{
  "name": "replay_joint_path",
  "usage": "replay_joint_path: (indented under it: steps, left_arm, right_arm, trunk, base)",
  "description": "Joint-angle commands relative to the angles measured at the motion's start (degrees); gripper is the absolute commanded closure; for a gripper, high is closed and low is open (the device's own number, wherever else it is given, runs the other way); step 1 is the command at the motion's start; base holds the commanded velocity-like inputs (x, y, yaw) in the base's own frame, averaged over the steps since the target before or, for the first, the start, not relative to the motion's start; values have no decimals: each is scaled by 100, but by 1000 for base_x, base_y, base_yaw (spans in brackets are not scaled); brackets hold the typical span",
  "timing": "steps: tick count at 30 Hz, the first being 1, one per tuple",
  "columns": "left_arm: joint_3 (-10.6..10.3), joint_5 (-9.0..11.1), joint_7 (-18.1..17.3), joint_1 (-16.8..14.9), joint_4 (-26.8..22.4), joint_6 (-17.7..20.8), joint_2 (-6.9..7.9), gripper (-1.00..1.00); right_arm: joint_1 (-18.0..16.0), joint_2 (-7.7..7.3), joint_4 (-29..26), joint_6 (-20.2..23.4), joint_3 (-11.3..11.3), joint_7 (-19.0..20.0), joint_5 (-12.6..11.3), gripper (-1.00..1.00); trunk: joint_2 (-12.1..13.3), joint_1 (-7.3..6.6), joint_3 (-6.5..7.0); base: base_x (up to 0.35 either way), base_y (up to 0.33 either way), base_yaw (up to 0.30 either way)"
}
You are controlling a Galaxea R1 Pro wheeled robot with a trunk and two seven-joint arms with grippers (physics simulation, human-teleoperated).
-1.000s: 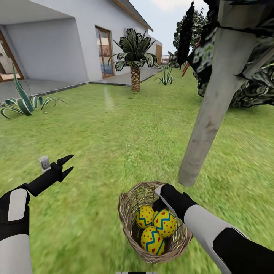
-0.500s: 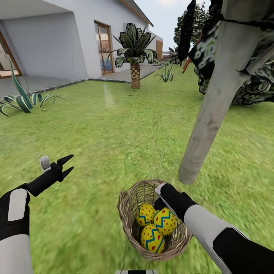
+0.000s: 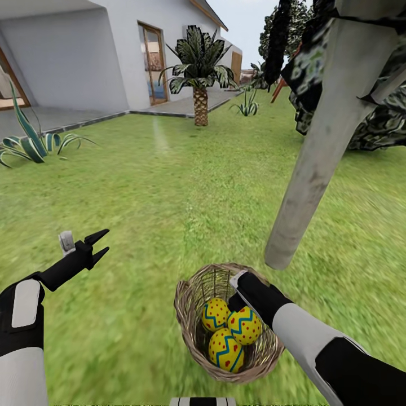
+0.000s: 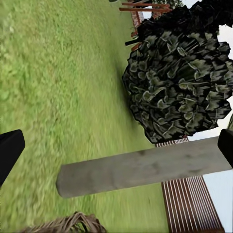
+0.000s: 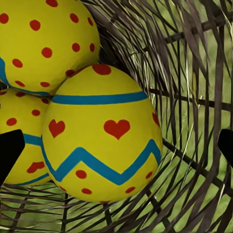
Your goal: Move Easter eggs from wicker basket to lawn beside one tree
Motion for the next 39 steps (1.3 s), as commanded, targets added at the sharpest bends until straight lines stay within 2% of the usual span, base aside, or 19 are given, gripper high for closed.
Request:
replay_joint_path:
  steps: [1, 36, 39]
  left_arm:
    - [12, -26, -36, -6, 1, 32, -1, -100]
    - [19, -29, -36, -6, 1, 32, -1, -100]
    - [17, -28, -36, -6, 1, 32, -1, -100]
  right_arm:
    - [-5, -3, -6, 24, 32, 25, 15, -100]
    - [-5, 2, 4, 24, 32, 32, 0, -100]
    - [-5, -5, 4, 24, 32, 33, 2, -100]
  trunk:
    - [-2, -1, -14]
    - [-2, -1, -344]
    - [-6, 6, -439]
  base:
    - [0, 0, 0]
    - [0, 0, 0]
    - [0, 0, 0]
